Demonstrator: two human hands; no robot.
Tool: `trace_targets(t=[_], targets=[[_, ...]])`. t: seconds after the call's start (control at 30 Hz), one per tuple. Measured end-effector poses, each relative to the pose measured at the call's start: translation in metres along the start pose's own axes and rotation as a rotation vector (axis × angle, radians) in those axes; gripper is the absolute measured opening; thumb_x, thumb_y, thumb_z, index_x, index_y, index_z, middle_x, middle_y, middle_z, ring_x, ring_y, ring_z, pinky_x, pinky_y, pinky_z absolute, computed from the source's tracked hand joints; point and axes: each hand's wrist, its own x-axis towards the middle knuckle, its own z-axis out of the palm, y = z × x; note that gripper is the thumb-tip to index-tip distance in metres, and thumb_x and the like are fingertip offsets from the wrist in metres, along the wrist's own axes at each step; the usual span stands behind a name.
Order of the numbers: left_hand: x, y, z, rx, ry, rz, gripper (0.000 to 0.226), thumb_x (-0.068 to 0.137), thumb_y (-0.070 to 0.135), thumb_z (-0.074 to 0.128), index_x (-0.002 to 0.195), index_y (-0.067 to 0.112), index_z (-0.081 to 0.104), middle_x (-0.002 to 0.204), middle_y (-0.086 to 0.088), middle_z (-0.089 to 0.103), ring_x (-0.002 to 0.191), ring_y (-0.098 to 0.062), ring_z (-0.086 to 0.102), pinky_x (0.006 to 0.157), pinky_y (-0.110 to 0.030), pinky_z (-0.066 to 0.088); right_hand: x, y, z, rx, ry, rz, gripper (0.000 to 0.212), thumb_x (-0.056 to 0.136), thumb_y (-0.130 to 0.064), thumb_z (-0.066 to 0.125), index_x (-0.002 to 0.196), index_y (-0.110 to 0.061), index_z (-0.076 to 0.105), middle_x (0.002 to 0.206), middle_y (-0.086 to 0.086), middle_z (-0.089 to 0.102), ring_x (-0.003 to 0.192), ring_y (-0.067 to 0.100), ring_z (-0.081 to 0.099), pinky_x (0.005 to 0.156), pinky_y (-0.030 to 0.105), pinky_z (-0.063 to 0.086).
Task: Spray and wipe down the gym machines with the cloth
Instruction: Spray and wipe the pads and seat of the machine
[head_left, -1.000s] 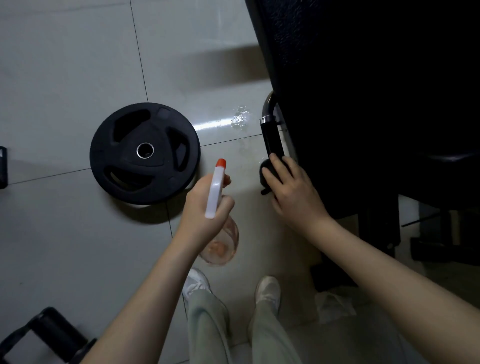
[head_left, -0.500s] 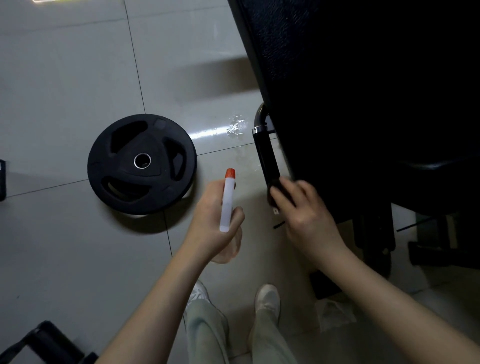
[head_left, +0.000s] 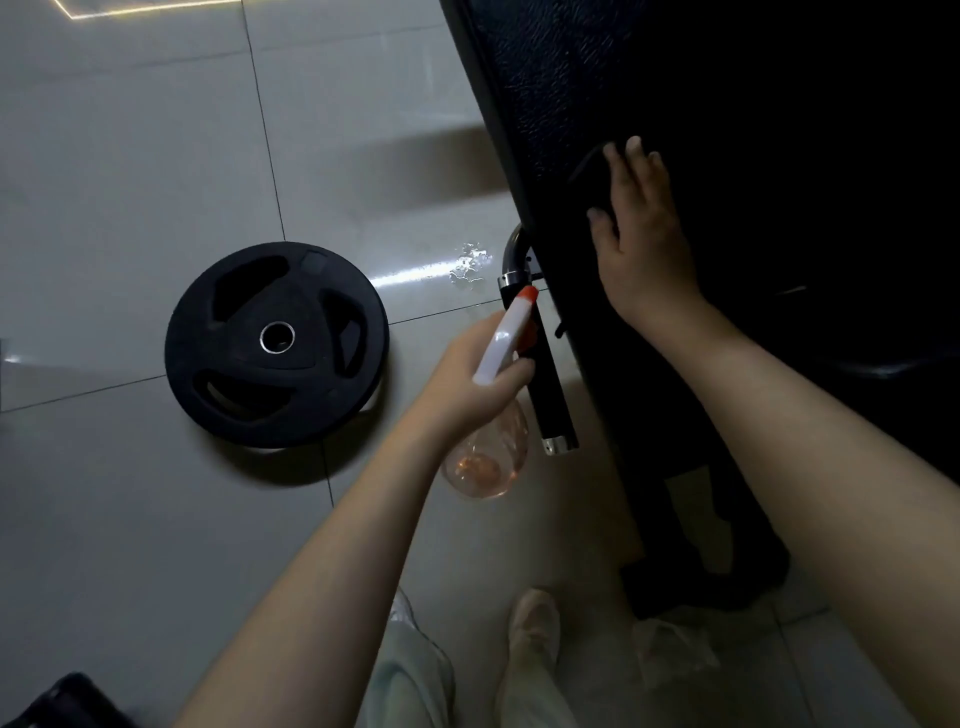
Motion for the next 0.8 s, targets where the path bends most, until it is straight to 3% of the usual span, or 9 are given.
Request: trace_targets(t=[0.13, 0.3, 0.37, 0.47, 0.53, 0.63, 0.8], targets=[[0.015, 0.006, 0.003, -0.023, -0.002, -0.03, 0.012, 0.088, 0.007, 0.054, 0.096, -0.002, 0.053, 0.078, -0.004, 0.052, 0.066, -0.013, 0.047, 0.064, -0.031, 0.04, 0.001, -0.002, 0.001, 0.028, -0.002, 0.012, 0.053, 0.101, -0.023, 0.036, 0.15, -0.013, 0.018, 0.158, 0.011, 0.007, 0.146, 0.028, 0.001, 0.116, 0.029, 0.0], [0.005, -0.006, 0.005, 0.009, -0.08, -0.089, 0.011, 0.08, 0.02, 0.056, 0.087, 0.011, 0.055, 0.078, -0.004, 0.057, 0.066, -0.017, 0.05, 0.067, -0.034, 0.04, 0.002, -0.003, 0.001, 0.083, -0.005, 0.039, 0.054, 0.101, -0.028, 0.036, 0.149, -0.013, 0.019, 0.158, 0.01, 0.007, 0.146, 0.027, 0.001, 0.115, 0.029, 0.0], [-0.005, -0.007, 0.005, 0.075, -0.13, -0.06, 0.027, 0.077, 0.022, 0.055, 0.1, 0.007, 0.058, 0.091, -0.011, 0.063, 0.079, -0.024, 0.058, 0.073, -0.038, 0.046, 0.002, -0.004, 0.001, 0.111, 0.001, 0.045, 0.052, 0.101, -0.028, 0.035, 0.149, -0.012, 0.021, 0.158, 0.01, 0.009, 0.146, 0.027, 0.002, 0.115, 0.028, -0.001], [-0.016, -0.006, 0.011, 0.168, -0.187, -0.033, 0.02, 0.087, 0.008, 0.057, 0.104, -0.002, 0.056, 0.096, -0.02, 0.061, 0.088, -0.032, 0.058, 0.079, -0.039, 0.048, 0.002, -0.004, 0.001, 0.146, 0.007, 0.049, 0.05, 0.102, -0.024, 0.034, 0.149, -0.012, 0.022, 0.158, 0.01, 0.009, 0.146, 0.027, 0.001, 0.116, 0.029, -0.001], [-0.022, -0.007, 0.017, 0.223, -0.228, -0.014, 0.017, 0.087, 0.005, 0.057, 0.102, -0.002, 0.055, 0.095, -0.019, 0.06, 0.086, -0.032, 0.057, 0.078, -0.039, 0.046, -0.001, -0.002, 0.0, 0.111, 0.002, 0.036, 0.05, 0.101, -0.022, 0.034, 0.149, -0.013, 0.022, 0.158, 0.009, 0.01, 0.146, 0.029, 0.001, 0.116, 0.03, -0.001], [-0.03, -0.008, 0.025, 0.285, -0.292, -0.004, 0.028, 0.087, 0.008, 0.058, 0.115, 0.001, 0.055, 0.106, -0.014, 0.06, 0.095, -0.027, 0.056, 0.085, -0.042, 0.046, -0.011, 0.0, 0.001, 0.067, -0.014, 0.01, 0.05, 0.101, -0.02, 0.035, 0.149, -0.013, 0.023, 0.158, 0.008, 0.011, 0.145, 0.03, 0.003, 0.116, 0.032, 0.002], [-0.037, -0.011, 0.034, 0.341, -0.342, -0.014, 0.016, 0.082, 0.012, 0.058, 0.096, 0.004, 0.057, 0.09, -0.011, 0.06, 0.081, -0.026, 0.057, 0.077, -0.048, 0.048, -0.029, 0.003, -0.001, 0.008, -0.023, -0.033, 0.049, 0.1, -0.018, 0.036, 0.148, -0.011, 0.026, 0.157, 0.009, 0.016, 0.144, 0.03, 0.009, 0.116, 0.033, 0.007]])
